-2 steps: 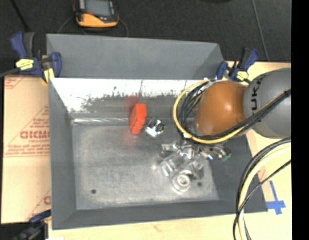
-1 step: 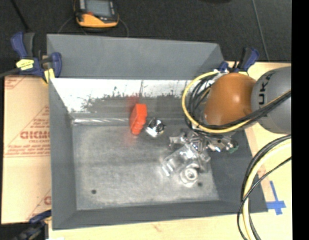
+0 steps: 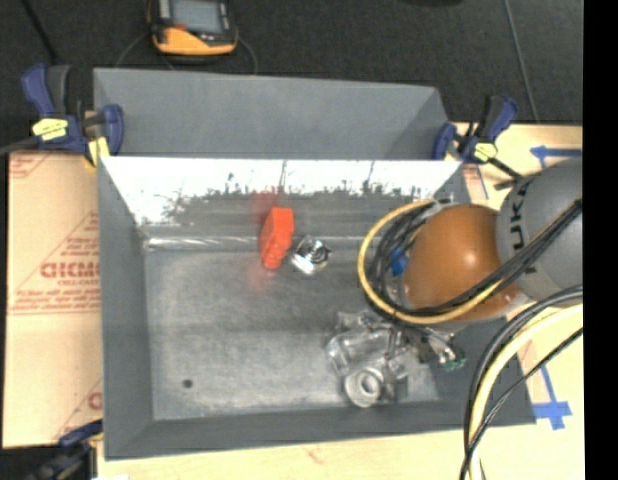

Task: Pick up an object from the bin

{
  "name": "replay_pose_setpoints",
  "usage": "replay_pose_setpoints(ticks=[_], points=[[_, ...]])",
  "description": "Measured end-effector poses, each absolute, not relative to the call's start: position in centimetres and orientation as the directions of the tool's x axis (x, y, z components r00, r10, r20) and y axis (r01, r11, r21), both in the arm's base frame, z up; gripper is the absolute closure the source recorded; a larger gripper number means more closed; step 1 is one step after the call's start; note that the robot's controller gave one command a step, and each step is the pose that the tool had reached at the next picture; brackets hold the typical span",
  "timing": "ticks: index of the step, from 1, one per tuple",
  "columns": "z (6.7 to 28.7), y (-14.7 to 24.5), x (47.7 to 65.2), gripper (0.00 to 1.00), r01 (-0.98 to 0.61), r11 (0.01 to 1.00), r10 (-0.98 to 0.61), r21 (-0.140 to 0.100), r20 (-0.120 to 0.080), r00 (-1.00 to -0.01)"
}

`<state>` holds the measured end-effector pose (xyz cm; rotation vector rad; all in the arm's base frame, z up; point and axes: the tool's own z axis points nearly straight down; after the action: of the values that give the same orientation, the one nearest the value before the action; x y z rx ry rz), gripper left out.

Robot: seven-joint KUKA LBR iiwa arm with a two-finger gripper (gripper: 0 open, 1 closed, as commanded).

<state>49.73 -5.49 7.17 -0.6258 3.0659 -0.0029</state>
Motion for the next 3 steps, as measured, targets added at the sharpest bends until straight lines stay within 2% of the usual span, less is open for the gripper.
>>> replay_pose_setpoints(ticks=[1,2,3], points=[[7.2,-5.5,49.8,0.00,-0.394,0.919,-0.394,-0.005,-0.014,-0.919],[7.3,-5.5,50.0,1.00,-0.394,0.919,-0.394,-0.009,-0.022,-0.919],[10.6,-5.6,50.1,1.00,-0.393,0.920,-0.393,-0.002,-0.003,-0.920]])
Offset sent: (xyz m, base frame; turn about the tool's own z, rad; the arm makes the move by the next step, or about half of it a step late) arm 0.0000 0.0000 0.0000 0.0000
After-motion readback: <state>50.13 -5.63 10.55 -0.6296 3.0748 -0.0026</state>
